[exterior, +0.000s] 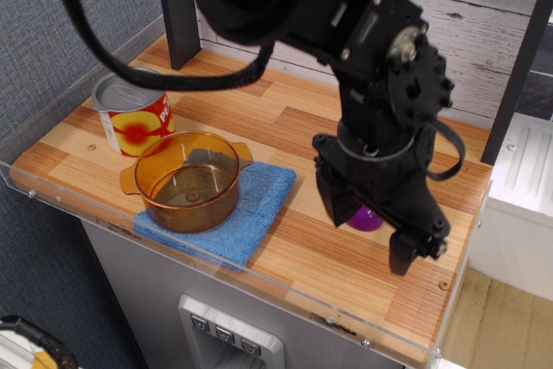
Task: Place the tin on the far edge of the table
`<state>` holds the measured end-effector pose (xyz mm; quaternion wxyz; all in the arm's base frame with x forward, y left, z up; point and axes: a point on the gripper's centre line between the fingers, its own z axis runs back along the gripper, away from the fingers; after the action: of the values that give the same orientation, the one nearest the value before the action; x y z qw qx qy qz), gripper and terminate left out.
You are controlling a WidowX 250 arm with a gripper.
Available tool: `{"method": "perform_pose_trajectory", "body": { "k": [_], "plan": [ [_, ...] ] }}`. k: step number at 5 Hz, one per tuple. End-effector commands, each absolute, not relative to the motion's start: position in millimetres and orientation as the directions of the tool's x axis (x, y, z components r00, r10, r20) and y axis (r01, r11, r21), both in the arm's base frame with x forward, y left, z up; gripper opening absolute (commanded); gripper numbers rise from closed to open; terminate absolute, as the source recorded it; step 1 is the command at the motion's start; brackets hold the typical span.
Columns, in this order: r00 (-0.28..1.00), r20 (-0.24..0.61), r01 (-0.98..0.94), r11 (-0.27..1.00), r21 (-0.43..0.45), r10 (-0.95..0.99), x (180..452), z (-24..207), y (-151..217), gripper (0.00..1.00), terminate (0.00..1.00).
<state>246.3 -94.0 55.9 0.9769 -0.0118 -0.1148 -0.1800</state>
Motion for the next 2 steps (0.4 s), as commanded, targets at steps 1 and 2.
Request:
{"method": "perform_pose_trajectory", "body": {
  "k": [1,2],
  "plan": [
    [0.893,0.274,0.357,0.932,0.056,-0.358,251.5,86.3,-70.8,1.00,0.00],
    [0.875,0.233,0.410,0.906,0.111,-0.424,251.7,98.2,-38.6,1.00,0.00]
  ]
}}
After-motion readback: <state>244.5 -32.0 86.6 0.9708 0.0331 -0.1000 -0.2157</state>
